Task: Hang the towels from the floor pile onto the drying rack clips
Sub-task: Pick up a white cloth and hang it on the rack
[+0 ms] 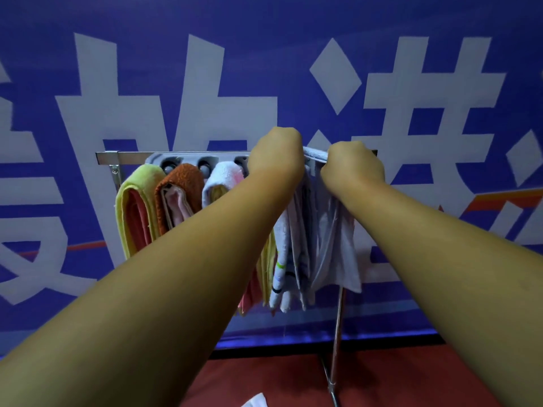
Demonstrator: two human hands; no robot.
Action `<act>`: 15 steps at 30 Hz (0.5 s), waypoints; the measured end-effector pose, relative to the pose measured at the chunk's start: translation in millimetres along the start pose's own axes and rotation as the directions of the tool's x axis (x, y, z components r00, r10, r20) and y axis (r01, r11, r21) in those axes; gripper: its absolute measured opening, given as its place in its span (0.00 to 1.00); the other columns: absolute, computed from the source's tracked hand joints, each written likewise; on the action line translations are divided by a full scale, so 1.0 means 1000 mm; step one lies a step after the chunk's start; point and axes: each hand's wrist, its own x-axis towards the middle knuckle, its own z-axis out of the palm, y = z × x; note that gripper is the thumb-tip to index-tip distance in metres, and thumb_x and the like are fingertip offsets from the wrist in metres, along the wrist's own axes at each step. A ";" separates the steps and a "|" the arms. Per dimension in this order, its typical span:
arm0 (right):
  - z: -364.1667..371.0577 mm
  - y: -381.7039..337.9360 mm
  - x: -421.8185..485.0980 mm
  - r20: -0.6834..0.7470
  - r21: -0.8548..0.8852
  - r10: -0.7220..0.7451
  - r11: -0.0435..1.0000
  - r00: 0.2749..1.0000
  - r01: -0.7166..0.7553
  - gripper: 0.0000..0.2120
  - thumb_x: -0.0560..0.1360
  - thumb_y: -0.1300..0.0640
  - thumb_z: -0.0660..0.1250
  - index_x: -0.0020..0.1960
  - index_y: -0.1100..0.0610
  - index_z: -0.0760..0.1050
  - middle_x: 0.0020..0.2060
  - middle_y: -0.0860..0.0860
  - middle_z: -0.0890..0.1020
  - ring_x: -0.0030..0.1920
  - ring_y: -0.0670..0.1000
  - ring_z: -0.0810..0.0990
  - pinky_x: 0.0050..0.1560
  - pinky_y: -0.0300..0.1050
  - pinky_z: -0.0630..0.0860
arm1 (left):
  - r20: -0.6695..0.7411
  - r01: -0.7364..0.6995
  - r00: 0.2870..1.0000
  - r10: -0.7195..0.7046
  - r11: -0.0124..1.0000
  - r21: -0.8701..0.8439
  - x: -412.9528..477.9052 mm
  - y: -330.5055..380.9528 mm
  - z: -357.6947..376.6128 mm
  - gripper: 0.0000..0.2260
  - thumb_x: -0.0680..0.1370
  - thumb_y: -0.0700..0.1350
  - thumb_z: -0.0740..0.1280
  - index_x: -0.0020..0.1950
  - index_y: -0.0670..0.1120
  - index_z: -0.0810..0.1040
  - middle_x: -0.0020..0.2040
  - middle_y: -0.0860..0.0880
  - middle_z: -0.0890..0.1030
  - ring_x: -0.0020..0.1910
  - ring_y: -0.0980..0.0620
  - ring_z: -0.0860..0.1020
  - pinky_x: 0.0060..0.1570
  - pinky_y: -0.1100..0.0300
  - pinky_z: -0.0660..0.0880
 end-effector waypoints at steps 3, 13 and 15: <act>0.015 0.004 0.005 0.013 -0.020 -0.014 1.000 1.000 0.014 0.07 0.81 0.60 0.66 0.58 0.57 0.79 0.37 0.53 0.72 0.40 0.58 0.78 0.38 0.51 0.75 | -0.013 -0.040 0.999 0.041 0.997 0.070 0.006 -0.002 0.012 0.14 0.77 0.31 0.67 0.37 0.44 0.66 0.38 0.46 0.69 0.33 0.46 0.71 0.42 0.52 0.71; 0.052 0.013 -0.002 0.097 -0.055 -0.038 0.998 0.995 0.043 0.07 0.81 0.61 0.65 0.57 0.58 0.78 0.39 0.54 0.72 0.41 0.59 0.77 0.40 0.52 0.76 | 0.066 -0.009 0.998 0.004 0.997 0.072 0.009 -0.010 0.041 0.13 0.77 0.34 0.65 0.38 0.47 0.66 0.40 0.45 0.75 0.42 0.40 0.76 0.43 0.51 0.74; 0.058 0.013 -0.008 0.107 -0.022 -0.040 0.999 0.993 0.043 0.02 0.81 0.61 0.64 0.52 0.58 0.76 0.42 0.56 0.75 0.41 0.60 0.77 0.40 0.51 0.75 | 0.062 0.001 0.998 -0.005 0.999 0.053 0.002 -0.010 0.041 0.09 0.79 0.38 0.66 0.41 0.48 0.70 0.45 0.46 0.79 0.46 0.41 0.78 0.45 0.52 0.74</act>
